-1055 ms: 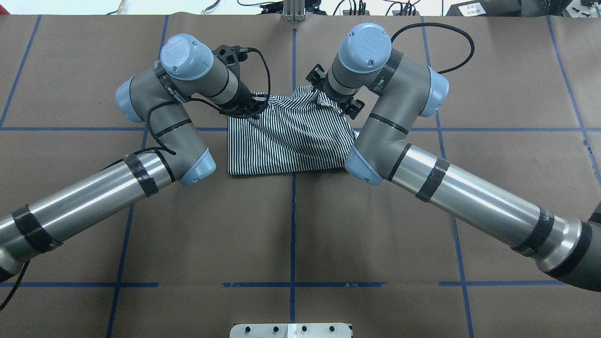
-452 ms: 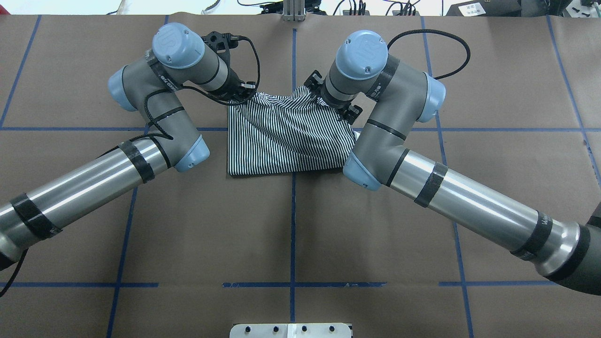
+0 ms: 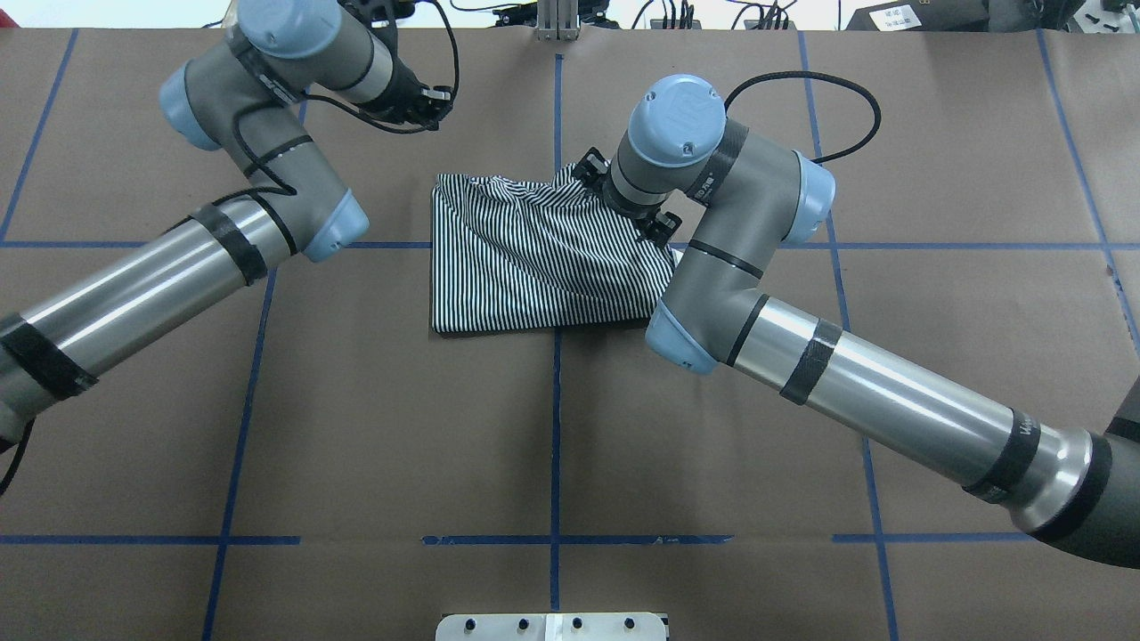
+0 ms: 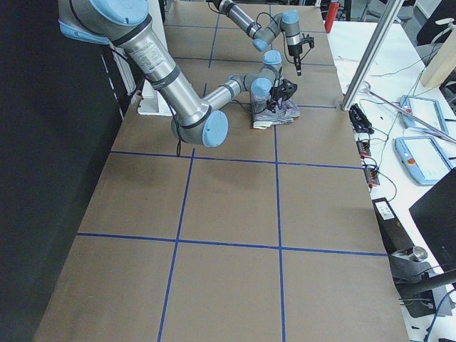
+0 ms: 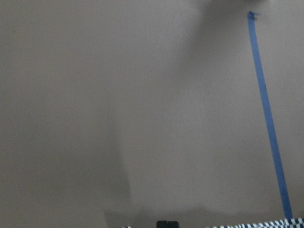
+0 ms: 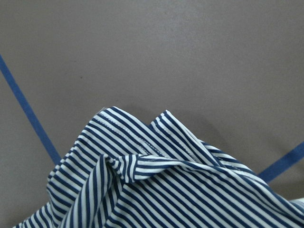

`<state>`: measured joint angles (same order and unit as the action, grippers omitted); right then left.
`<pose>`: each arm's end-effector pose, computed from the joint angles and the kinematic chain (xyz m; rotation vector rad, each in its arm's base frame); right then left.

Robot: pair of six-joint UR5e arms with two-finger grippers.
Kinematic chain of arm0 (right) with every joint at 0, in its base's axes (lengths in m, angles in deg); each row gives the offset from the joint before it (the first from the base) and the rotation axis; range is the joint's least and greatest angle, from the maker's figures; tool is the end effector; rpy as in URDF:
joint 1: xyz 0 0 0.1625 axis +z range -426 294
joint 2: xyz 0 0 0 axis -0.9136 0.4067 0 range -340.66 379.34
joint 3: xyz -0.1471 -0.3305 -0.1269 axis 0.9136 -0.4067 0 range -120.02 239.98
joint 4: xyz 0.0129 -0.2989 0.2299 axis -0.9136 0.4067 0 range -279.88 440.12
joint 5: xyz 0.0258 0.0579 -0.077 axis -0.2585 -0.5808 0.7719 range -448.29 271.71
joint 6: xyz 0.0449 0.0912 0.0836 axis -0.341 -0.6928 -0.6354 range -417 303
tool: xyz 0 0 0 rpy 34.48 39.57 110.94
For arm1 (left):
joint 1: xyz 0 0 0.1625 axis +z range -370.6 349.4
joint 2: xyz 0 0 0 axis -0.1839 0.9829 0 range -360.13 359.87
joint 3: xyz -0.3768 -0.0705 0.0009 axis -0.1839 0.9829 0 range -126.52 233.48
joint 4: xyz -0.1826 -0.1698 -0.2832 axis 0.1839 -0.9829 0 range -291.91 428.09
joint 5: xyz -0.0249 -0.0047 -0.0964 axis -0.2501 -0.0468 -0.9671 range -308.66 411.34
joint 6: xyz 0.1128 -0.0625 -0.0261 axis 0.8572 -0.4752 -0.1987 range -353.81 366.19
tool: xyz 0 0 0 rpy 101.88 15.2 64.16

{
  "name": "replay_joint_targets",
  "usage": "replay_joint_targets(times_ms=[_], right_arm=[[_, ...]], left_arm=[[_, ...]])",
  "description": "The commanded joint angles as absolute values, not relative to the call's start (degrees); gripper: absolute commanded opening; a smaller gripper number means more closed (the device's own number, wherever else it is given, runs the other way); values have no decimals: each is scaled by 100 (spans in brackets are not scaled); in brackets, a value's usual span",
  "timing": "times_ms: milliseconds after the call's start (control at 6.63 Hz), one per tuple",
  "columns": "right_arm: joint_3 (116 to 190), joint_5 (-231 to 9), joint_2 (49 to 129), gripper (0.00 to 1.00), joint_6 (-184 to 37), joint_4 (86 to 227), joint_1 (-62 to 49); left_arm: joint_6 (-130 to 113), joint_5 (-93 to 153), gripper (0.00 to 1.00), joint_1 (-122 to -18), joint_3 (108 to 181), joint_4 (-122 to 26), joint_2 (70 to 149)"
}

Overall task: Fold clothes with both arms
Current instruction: 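Withdraw the left gripper away from the shirt while the right gripper presses its top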

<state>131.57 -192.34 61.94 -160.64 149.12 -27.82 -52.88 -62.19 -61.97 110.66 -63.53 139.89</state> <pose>-0.5291 -0.5451 0.2567 -0.0406 -0.9188 0.7350 0.4274 -0.6643 0.2816 0.3837 1.0062 -0.1108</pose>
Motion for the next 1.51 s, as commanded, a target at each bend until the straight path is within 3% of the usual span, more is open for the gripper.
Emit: replay_joint_targets(times_ms=[0,151,754,1055,1357], right_arm=[[12899,-18981,6021,59,-16088,14912,-2987],[12880,-18989,5942,1,-16019,14903,-3032],[12029,-18989,5257,0,-15869,14868,-3015],[10648,-18928,4688,0,-15842,13908,-2884],[10315,-18989,4597,0,-15240,13892,-2376]], left_arm=[[-4945,-6633,0,-6631,11209,-6357,13831],[-4945,-6652,0,-6632,11446,-6348,13647],[-4989,-6661,0,-6632,11798,-6313,13382],[-4989,-6661,0,-6632,11991,-6331,13172],[-4963,-6670,0,-6632,12422,-6296,12767]])
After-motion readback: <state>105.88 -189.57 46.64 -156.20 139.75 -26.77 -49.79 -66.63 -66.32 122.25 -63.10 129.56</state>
